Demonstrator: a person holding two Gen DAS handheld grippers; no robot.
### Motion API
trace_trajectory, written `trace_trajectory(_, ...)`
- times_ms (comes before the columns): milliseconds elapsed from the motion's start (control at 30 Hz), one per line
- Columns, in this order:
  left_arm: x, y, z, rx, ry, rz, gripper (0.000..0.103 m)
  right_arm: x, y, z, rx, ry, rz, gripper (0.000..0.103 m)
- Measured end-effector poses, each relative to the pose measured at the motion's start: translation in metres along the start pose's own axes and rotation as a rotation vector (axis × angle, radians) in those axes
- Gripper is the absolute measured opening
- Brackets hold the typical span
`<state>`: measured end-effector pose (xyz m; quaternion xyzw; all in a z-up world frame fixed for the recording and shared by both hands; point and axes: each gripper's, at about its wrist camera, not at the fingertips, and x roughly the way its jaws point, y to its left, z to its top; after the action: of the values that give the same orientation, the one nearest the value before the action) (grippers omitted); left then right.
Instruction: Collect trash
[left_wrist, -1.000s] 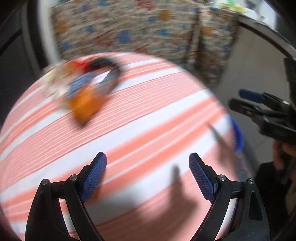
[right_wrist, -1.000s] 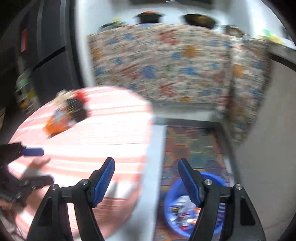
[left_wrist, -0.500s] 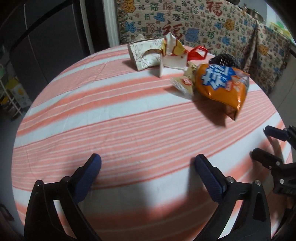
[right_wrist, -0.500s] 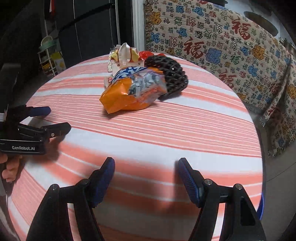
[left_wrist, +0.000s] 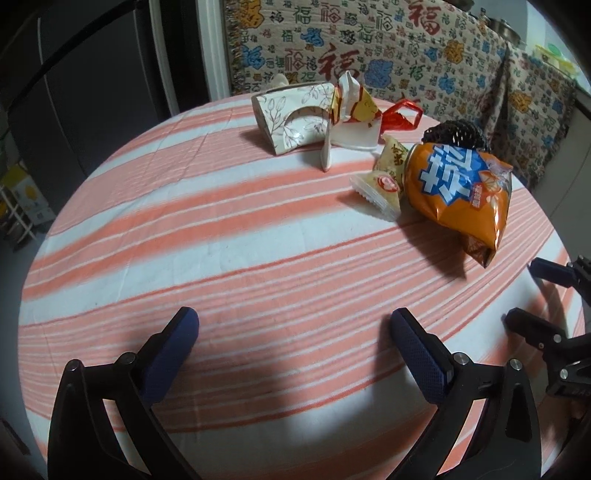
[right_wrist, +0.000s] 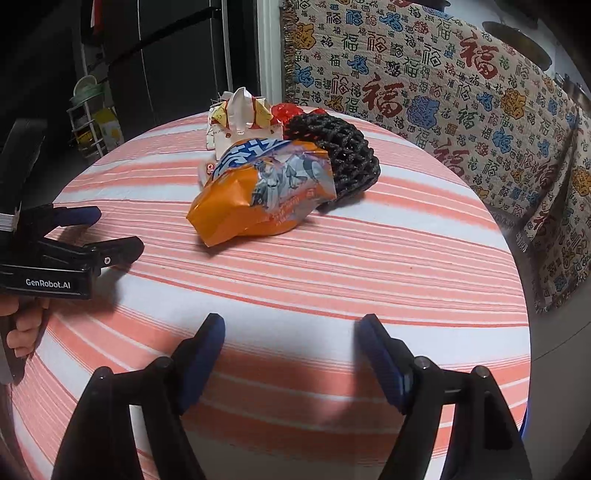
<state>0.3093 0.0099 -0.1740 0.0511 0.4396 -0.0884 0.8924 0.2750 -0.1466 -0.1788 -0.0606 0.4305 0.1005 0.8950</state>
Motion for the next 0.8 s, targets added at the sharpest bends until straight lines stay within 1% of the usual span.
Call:
trace_trajectory(67,-0.002,0.003,0.015,0.004,-0.036,-0.007,0.100,0.000,0.000,0.000,0.000,0.000,0.000,0.078)
trace_trajectory(200,-0.010,0.002,0.063,0.001,-0.117,-0.097,0.099,0.000,0.000,0.000,0.000,-0.001,0.000,0.078)
trace_trajectory(233,-0.009,-0.001,0.073,0.009,-0.129,-0.103,0.098,0.000,0.000,-0.001,0.000,-0.001,-0.001,0.078)
trace_trajectory(267,-0.005,-0.005,0.086,0.025,-0.139,-0.103,0.096,0.000,0.000,-0.001,-0.001,-0.001,-0.001,0.078)
trace_trajectory(333,0.006,-0.013,0.109,0.053,-0.143,-0.099,0.087,0.000,0.000,-0.001,0.000,-0.001,0.000,0.078)
trace_trajectory(400,0.022,-0.017,0.127,0.069,-0.129,-0.107,0.086,0.000,0.000,-0.001,0.000,-0.001,0.000,0.078)
trace_trajectory(467,0.037,-0.023,0.139,0.081,-0.111,-0.100,0.077,0.000,0.000,-0.001,0.000,-0.001,-0.001,0.078)
trace_trajectory(500,0.043,-0.026,0.142,0.090,-0.101,-0.102,0.066,0.000,0.000,-0.001,0.000,-0.001,0.000,0.078)
trace_trajectory(533,0.049,-0.028,0.144,0.098,-0.091,-0.108,0.045,0.000,0.000,-0.001,0.000,-0.001,0.000,0.078)
trace_trajectory(567,0.052,-0.030,0.145,0.104,-0.082,-0.121,0.030,0.000,0.000,-0.001,0.001,-0.001,0.000,0.078)
trace_trajectory(600,0.053,-0.032,0.143,0.105,-0.074,-0.135,0.010,0.000,0.000,-0.001,0.000,-0.002,0.000,0.078)
trace_trajectory(700,0.043,-0.030,0.131,0.097,-0.096,-0.123,0.009,0.000,0.000,-0.001,0.001,-0.002,0.000,0.078)
trace_trajectory(800,0.024,-0.017,0.110,0.059,-0.101,-0.104,0.009,0.000,0.000,-0.001,0.001,-0.002,0.001,0.078)
